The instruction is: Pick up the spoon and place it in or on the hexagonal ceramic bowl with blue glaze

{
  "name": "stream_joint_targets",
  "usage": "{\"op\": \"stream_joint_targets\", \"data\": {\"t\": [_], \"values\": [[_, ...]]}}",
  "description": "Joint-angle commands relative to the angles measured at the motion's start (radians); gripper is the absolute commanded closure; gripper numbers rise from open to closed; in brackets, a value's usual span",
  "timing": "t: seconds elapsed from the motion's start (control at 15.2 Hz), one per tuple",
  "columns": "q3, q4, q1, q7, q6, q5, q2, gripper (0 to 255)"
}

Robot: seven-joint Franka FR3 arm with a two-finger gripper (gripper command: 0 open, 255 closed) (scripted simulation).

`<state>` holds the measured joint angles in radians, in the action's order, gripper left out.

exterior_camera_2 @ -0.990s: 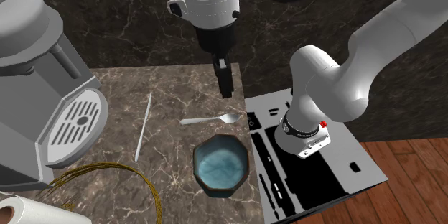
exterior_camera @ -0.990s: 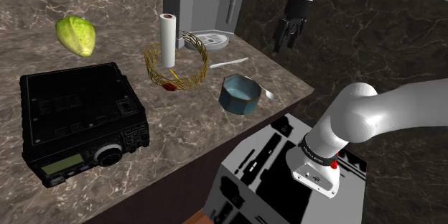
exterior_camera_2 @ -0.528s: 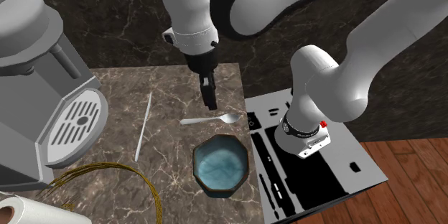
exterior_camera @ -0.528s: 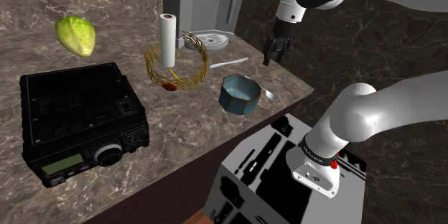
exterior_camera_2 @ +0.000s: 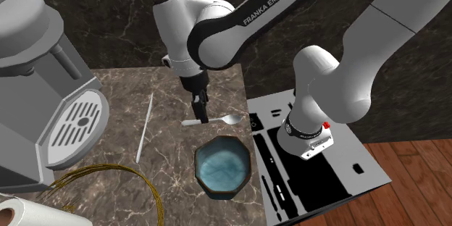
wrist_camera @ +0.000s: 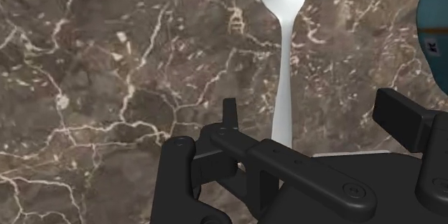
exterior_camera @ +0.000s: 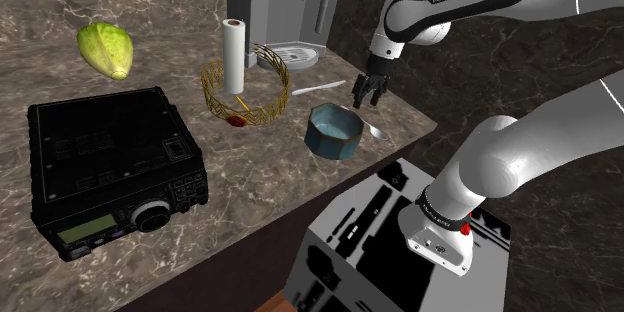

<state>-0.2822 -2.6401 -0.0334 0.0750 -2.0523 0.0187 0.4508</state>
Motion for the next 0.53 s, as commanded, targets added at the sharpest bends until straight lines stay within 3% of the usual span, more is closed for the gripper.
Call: {"op": "stream_joint_targets", "data": {"t": [0.0,0.46], "values": [[-0.006,-0.020,0.002,0.008,-0.037,0.006,-0.018,0],[-0.010,-0.071,0.011,0.017,-0.127,0.018,-0.058,0]]}}
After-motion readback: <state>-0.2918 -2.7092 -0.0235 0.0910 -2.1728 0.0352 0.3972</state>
